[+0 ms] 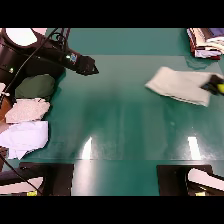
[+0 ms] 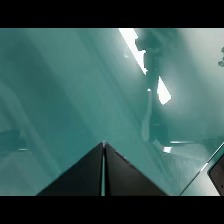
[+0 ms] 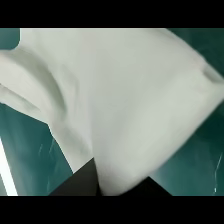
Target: Fold the shirts.
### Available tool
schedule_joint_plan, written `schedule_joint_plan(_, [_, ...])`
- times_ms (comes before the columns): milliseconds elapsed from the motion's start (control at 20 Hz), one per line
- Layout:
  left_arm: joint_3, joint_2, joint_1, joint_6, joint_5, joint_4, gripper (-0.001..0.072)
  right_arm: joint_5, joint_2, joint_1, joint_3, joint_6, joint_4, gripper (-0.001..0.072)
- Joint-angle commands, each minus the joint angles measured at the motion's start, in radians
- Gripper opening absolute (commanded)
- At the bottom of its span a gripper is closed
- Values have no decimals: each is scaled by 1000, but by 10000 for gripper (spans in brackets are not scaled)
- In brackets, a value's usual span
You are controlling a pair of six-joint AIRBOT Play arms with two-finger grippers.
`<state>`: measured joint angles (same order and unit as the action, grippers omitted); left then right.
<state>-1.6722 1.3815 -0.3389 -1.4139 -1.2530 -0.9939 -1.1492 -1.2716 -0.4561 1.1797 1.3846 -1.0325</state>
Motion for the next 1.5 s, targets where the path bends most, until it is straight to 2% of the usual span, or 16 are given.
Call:
schedule_joint_plan(0, [0, -1, -19, -4, 43, 3, 25, 79, 120, -318, -146, 29, -26, 17])
schedule_joint_plan(200, [0, -1, -19, -3, 50, 2, 25, 131, 188, -515, -291, 42, -25, 18])
schedule_joint_plan(350, [0, -1, -19, 0, 52, 1, 25, 105, 192, -541, -325, 39, -75, 18])
schedule_joint_plan(400, [0, -1, -19, 0, 54, -2, 26, 80, 182, -529, -310, 39, -122, 42])
schedule_joint_plan(500, [0, 0, -19, 1, 56, -2, 26, 3, 148, -496, -250, 36, -221, 404])
schedule_joint_plan(550, [0, 0, -19, 1, 56, -2, 26, -46, 131, -486, -210, 36, -275, 494])
schedule_joint_plan(700, [0, 0, -19, 1, 56, -2, 26, -167, 107, -481, -84, 63, -351, 489])
schedule_joint_plan(900, [0, 3, -19, 0, 63, 0, 26, -148, 160, -401, 16, 83, -284, 488])
schedule_joint_plan(1150, [0, 3, -19, 1, 64, -1, 26, -142, 219, -83, 48, 82, -66, 486])
schedule_joint_plan(1300, [0, 3, -19, 0, 65, 7, 26, -136, 218, 177, 48, 81, -63, 470])
schedule_joint_plan(1350, [0, 3, -19, 0, 65, 7, 26, -124, 218, 257, 48, 71, -63, 424])
schedule_joint_plan(1450, [0, 3, -19, 0, 69, 6, 26, -95, 218, 387, 48, 45, -64, 417])
